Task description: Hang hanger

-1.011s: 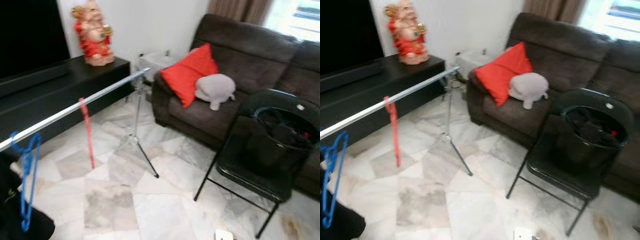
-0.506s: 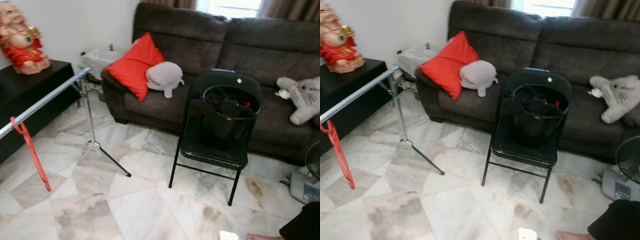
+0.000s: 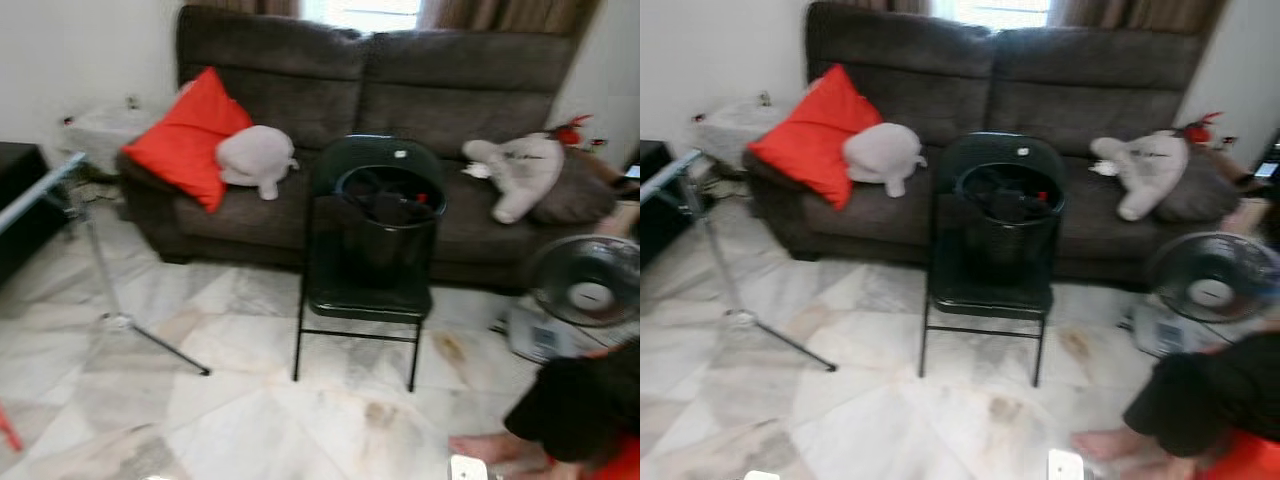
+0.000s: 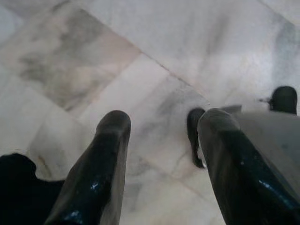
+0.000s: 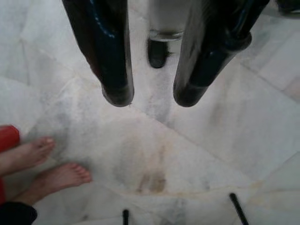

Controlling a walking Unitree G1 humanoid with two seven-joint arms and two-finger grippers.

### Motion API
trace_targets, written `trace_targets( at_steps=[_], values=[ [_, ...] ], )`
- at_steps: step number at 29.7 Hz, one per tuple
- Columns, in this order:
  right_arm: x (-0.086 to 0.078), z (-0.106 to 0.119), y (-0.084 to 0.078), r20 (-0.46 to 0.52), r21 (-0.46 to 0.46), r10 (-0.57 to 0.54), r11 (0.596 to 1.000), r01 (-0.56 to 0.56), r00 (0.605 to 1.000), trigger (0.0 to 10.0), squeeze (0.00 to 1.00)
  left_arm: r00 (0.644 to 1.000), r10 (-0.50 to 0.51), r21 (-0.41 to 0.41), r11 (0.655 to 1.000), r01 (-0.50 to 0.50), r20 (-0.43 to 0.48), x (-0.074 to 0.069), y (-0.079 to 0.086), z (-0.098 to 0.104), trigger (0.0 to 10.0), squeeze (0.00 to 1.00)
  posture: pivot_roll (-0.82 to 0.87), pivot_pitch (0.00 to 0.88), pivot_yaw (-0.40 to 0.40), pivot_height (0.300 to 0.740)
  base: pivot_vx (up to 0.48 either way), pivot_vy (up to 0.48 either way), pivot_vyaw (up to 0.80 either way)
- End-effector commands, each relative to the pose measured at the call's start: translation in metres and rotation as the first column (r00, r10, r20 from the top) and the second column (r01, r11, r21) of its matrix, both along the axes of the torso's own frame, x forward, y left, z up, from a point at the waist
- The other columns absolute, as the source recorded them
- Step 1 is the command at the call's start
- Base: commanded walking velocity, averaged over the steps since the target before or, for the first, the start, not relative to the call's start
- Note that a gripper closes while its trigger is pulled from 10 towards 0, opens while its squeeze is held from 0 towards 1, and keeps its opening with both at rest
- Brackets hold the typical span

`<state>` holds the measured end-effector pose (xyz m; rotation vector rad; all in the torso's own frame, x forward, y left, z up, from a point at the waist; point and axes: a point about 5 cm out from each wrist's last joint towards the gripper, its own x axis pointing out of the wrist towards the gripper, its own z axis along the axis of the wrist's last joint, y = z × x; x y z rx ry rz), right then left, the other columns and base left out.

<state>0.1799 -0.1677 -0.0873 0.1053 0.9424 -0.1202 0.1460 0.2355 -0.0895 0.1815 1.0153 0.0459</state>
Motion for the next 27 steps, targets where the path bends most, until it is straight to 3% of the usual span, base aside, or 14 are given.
trace_targets(
  at_steps=[1,9,16,27],
  values=[
    [0.0009,0.0007,-0.0038,0.004,-0.008,-0.011,1.000,0.011,1.000,10.0,0.00,1.000,-0.015,0.003,1.000,0.016,-0.025,-0.0034,-0.0009,-0.0018,10.0,0.00,0.17,0.000,0.000,0.740,0.334,0.000,0.00],
    [0.0020,0.0013,-0.0046,0.007,-0.009,-0.019,1.000,0.020,1.000,10.0,0.00,0.999,-0.016,0.000,1.000,0.016,-0.033,-0.0051,-0.0037,-0.0033,10.0,0.00,0.17,0.000,0.000,0.740,0.360,0.000,0.00],
    [0.0014,0.0011,-0.0055,0.005,-0.009,-0.021,1.000,0.022,1.000,10.0,0.00,0.999,-0.015,-0.002,1.000,0.015,-0.038,-0.0075,-0.0032,-0.0039,10.0,0.00,0.17,0.000,0.000,0.740,0.379,0.000,-0.68],
    [0.0016,0.0015,-0.0072,0.013,-0.013,-0.031,0.999,0.031,0.999,10.0,0.00,0.999,-0.014,-0.002,1.000,0.014,-0.045,-0.0098,-0.0010,-0.0042,10.0,0.00,0.17,0.000,0.000,0.740,0.384,0.000,0.00]
  ],
)
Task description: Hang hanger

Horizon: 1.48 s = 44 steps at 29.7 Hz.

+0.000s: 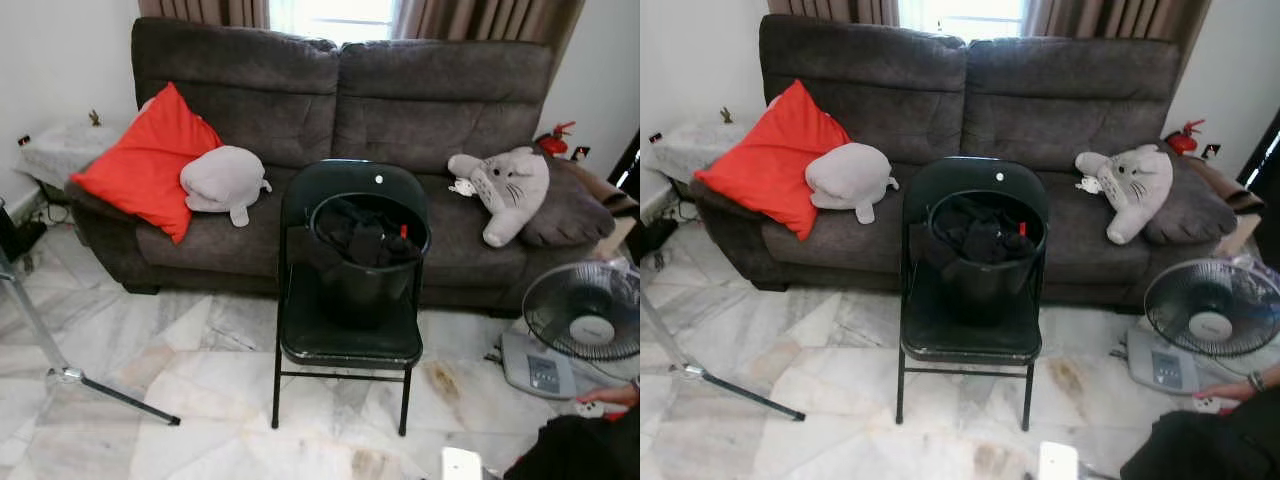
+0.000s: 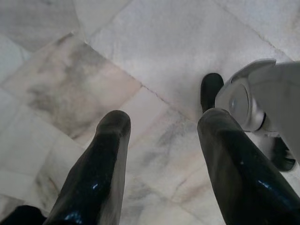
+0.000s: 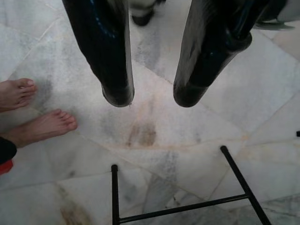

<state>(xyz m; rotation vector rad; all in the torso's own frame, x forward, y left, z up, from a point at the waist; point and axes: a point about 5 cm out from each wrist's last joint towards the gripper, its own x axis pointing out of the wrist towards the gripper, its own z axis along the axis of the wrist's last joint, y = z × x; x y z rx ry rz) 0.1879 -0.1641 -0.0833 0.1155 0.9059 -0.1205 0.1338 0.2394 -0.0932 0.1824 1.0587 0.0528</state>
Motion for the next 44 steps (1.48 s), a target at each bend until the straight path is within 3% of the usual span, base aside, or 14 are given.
trace_targets(
  at_steps=[1,18,29,36,38,42,44],
  values=[
    [-0.006,-0.002,-0.011,-0.023,-0.020,-0.025,0.999,0.025,0.999,10.0,0.00,1.000,-0.023,-0.007,1.000,0.023,-0.003,0.002,-0.005,-0.001,10.0,0.00,0.17,0.000,0.000,0.740,0.382,0.000,0.00],
    [0.000,0.001,-0.012,0.020,-0.039,0.003,0.999,-0.002,1.000,10.0,0.00,1.000,-0.026,-0.012,1.000,0.026,-0.004,0.004,-0.007,-0.001,10.0,0.00,0.17,0.000,0.002,0.740,0.384,0.000,0.00],
    [0.006,0.005,-0.008,0.047,-0.036,0.014,0.999,-0.012,0.999,10.0,0.00,1.000,-0.024,-0.008,1.000,0.024,-0.002,0.005,-0.003,0.001,10.0,0.00,0.16,0.000,0.004,0.740,0.383,0.000,0.79],
    [0.015,0.010,-0.009,0.083,-0.019,-0.027,0.999,0.028,0.996,10.0,0.00,1.000,-0.024,-0.014,1.000,0.024,0.012,0.008,-0.004,0.002,10.0,0.00,0.15,0.000,0.007,0.740,0.082,0.000,0.00],
    [0.030,0.019,-0.008,0.152,-0.028,-0.043,0.998,0.048,0.987,10.0,0.00,1.000,-0.026,-0.013,1.000,0.026,0.013,0.008,-0.003,0.002,10.0,0.00,0.15,0.000,0.007,0.740,0.000,0.000,0.00],
    [0.044,0.030,-0.008,0.238,-0.037,-0.063,0.997,0.073,0.969,10.0,0.00,0.999,-0.031,-0.012,0.999,0.031,0.012,0.008,-0.003,0.002,10.0,0.00,0.12,0.000,0.006,0.740,0.000,0.000,0.00],
    [0.054,0.041,-0.010,0.333,-0.031,-0.102,0.992,0.119,0.937,10.0,0.00,0.999,-0.036,-0.010,0.999,0.036,0.008,0.009,-0.003,0.002,10.0,0.00,0.10,0.000,0.002,0.740,0.000,0.000,0.00]
  ],
)
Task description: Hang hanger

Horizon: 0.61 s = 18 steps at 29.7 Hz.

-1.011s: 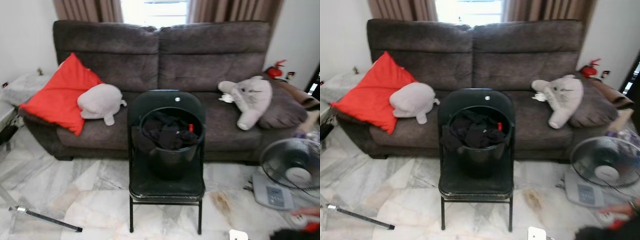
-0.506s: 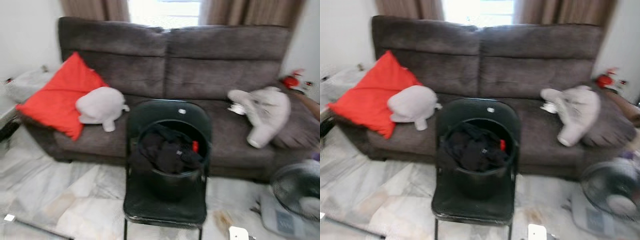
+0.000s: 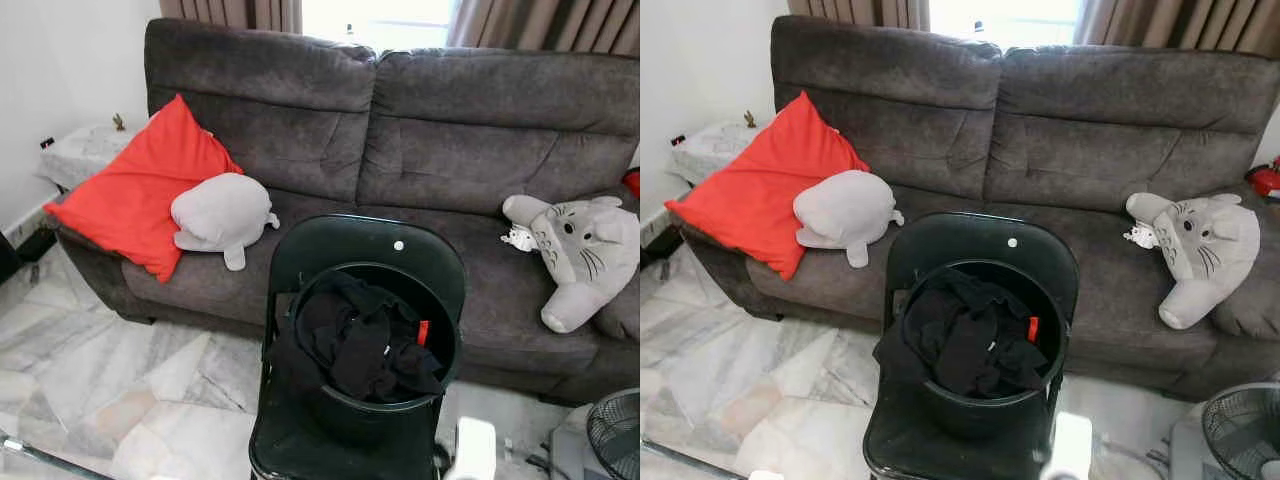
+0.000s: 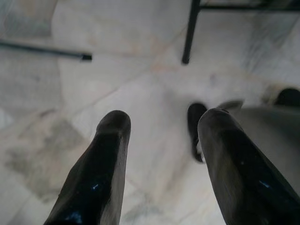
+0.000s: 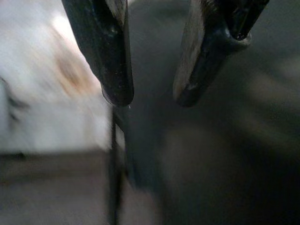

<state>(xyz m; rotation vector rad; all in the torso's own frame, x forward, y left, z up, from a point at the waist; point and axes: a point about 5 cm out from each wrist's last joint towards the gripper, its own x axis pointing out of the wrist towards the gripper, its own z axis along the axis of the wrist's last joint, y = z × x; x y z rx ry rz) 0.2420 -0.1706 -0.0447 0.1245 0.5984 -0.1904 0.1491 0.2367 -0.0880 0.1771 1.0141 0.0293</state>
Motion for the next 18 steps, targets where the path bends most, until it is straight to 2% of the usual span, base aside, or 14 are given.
trace_targets(
  at_steps=[1,4,5,6,8,10,12,13,15,16,18],
  values=[
    [0.002,0.005,-0.004,0.067,-0.006,-0.039,0.999,0.040,0.997,10.0,0.00,0.999,-0.017,0.007,1.000,0.017,-0.036,-0.006,-0.001,-0.003,10.0,0.00,0.10,0.000,0.002,0.740,0.000,0.000,0.00],
    [0.006,0.018,-0.006,0.184,0.009,-0.074,0.997,0.073,0.980,10.0,0.00,0.999,-0.021,0.006,1.000,0.021,-0.041,-0.005,-0.002,-0.003,10.0,0.00,0.08,0.000,-0.006,0.740,0.000,0.000,0.00],
    [0.006,0.018,-0.006,0.184,0.009,-0.074,0.997,0.073,0.980,10.0,0.00,0.999,-0.021,0.006,1.000,0.021,-0.041,-0.005,-0.002,-0.003,10.0,0.00,0.08,0.000,-0.006,0.740,0.000,0.000,0.00],
    [0.007,0.028,-0.006,0.254,0.011,-0.067,0.998,0.067,0.965,10.0,0.00,0.999,-0.024,0.006,1.000,0.024,-0.044,-0.005,-0.003,-0.004,10.0,0.00,0.07,0.000,-0.008,0.740,0.000,0.000,0.00],
    [0.001,0.040,-0.010,0.312,0.000,-0.061,0.998,0.064,0.948,10.0,0.00,0.998,-0.027,0.008,1.000,0.027,-0.055,-0.009,-0.003,-0.005,10.0,0.00,0.07,0.000,-0.012,0.740,0.000,0.000,0.00],
    [-0.012,0.046,-0.018,0.319,-0.003,-0.085,0.996,0.091,0.944,10.0,0.00,0.998,-0.026,0.007,1.000,0.027,-0.059,-0.011,-0.003,-0.005,10.0,0.00,0.07,0.000,-0.016,0.740,0.000,0.000,0.00],
    [-0.016,0.070,-0.027,0.421,-0.080,-0.078,0.989,0.123,0.904,10.0,0.00,0.998,-0.031,0.008,0.999,0.031,-0.055,-0.006,-0.008,-0.005,10.0,0.00,0.07,0.000,-0.014,0.740,0.000,0.000,0.00],
    [-0.015,0.078,-0.028,0.447,-0.088,-0.083,0.987,0.137,0.890,10.0,0.00,0.998,-0.034,0.007,0.999,0.034,-0.053,-0.004,-0.011,-0.005,10.0,0.00,0.07,0.000,-0.014,0.740,0.000,0.000,0.00],
    [0.001,0.113,-0.034,0.540,-0.101,-0.099,0.978,0.181,0.836,10.0,0.00,0.998,-0.044,0.004,0.999,0.044,-0.041,0.009,-0.018,-0.002,10.0,0.00,0.06,0.000,-0.008,0.740,0.000,0.000,0.00],
    [0.004,0.117,-0.033,0.546,-0.109,-0.087,0.979,0.173,0.833,10.0,0.00,0.998,-0.045,0.005,0.999,0.045,-0.041,0.010,-0.017,-0.002,10.0,0.00,0.06,0.000,-0.009,0.740,0.000,0.000,0.00],
    [0.024,0.134,-0.026,0.578,-0.130,-0.021,0.984,0.117,0.816,10.0,0.00,0.998,-0.048,0.005,0.999,0.049,-0.038,0.014,-0.019,-0.001,10.0,0.00,0.06,0.000,-0.011,0.740,0.000,0.000,0.00]
  ],
)
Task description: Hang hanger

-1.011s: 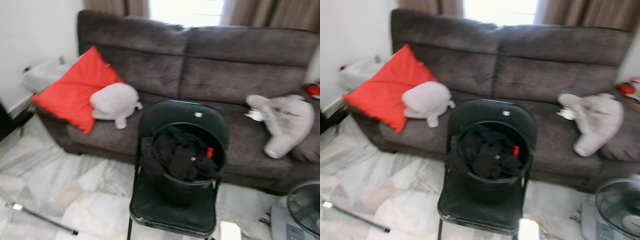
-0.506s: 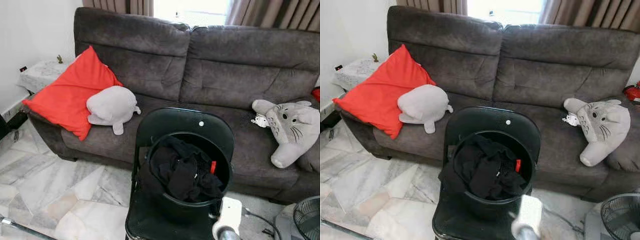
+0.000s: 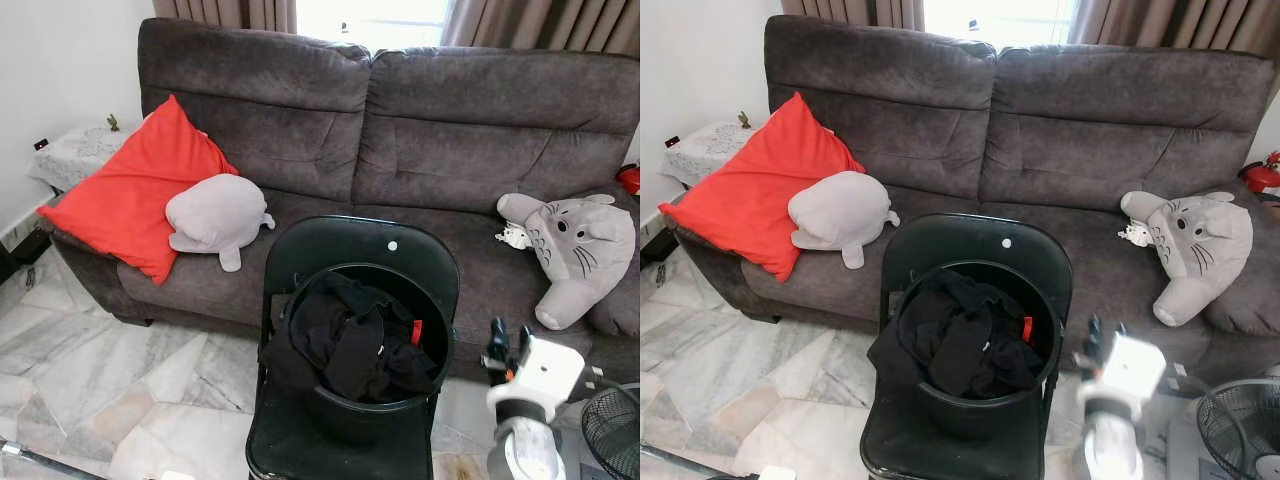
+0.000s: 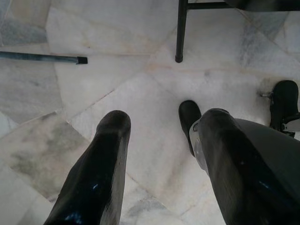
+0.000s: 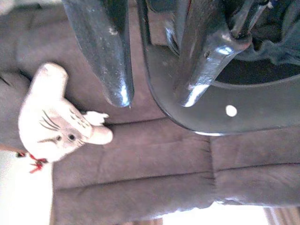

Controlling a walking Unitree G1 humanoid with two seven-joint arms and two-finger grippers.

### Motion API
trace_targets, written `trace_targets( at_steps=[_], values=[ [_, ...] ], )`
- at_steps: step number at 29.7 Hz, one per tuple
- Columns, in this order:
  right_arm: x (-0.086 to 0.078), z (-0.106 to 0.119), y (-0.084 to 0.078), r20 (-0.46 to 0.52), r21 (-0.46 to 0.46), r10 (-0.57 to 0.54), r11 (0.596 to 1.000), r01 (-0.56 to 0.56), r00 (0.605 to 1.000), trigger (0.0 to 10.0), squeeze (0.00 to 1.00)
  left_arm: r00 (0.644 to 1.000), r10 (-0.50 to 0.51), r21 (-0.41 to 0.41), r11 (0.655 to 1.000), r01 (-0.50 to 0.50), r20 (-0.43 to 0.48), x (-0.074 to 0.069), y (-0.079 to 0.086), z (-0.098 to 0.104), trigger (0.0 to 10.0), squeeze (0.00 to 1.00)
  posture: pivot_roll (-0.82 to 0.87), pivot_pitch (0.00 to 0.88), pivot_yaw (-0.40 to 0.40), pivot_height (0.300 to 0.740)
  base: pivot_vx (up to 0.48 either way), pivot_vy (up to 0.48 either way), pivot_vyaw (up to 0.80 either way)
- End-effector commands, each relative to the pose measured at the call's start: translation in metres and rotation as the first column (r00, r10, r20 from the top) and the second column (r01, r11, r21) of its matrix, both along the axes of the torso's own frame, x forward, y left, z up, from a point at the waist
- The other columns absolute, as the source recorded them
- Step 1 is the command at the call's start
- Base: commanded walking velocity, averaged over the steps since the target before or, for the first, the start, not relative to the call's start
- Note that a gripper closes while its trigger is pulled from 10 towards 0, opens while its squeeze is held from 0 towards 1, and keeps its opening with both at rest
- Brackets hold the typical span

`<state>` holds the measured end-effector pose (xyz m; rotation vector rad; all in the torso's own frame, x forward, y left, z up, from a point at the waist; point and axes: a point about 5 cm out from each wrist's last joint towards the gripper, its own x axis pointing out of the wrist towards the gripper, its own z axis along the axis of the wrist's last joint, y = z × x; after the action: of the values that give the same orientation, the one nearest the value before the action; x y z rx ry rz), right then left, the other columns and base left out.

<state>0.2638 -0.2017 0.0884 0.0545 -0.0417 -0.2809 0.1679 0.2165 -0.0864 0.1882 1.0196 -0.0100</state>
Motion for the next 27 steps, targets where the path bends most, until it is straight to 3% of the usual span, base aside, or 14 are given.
trace_targets(
  at_steps=[1,2,5,15,24,27],
  values=[
    [0.005,0.003,0.006,-0.004,-0.017,0.032,0.999,-0.032,0.999,10.0,0.00,1.000,-0.012,0.016,1.000,0.012,-0.029,-0.004,0.000,-0.002,10.0,0.00,0.07,0.000,-0.011,0.740,0.000,0.000,0.00],
    [0.012,0.011,0.013,0.005,-0.032,0.073,0.997,-0.073,0.997,10.0,0.00,1.000,-0.008,0.017,1.000,0.008,-0.029,-0.005,0.002,-0.002,10.0,0.00,0.07,0.000,-0.013,0.740,0.000,0.000,0.00],
    [0.012,0.012,0.019,-0.001,-0.038,0.098,0.995,-0.098,0.995,10.0,0.00,0.999,-0.001,0.017,1.000,0.002,-0.035,-0.012,0.006,-0.004,10.0,0.00,0.08,0.000,-0.014,0.740,0.000,0.000,0.18],
    [0.013,0.011,0.014,-0.030,-0.046,0.073,0.996,-0.074,0.997,10.0,0.00,0.999,-0.001,0.012,1.000,0.001,-0.048,-0.023,0.012,-0.006,10.0,0.00,0.08,0.000,-0.012,0.740,0.074,0.000,0.14],
    [0.014,0.013,0.016,-0.035,-0.078,0.090,0.993,-0.093,0.995,10.0,0.00,0.999,-0.006,0.002,1.000,0.006,-0.044,-0.019,-0.001,-0.008,10.0,0.00,0.08,0.000,-0.016,0.740,0.244,0.000,0.18],
    [0.014,0.013,0.012,-0.032,-0.069,0.058,0.996,-0.060,0.998,10.0,0.00,1.000,-0.009,0.001,1.000,0.009,-0.028,-0.010,-0.002,-0.005,10.0,0.00,0.08,0.000,-0.016,0.740,0.000,0.000,0.00]
  ],
)
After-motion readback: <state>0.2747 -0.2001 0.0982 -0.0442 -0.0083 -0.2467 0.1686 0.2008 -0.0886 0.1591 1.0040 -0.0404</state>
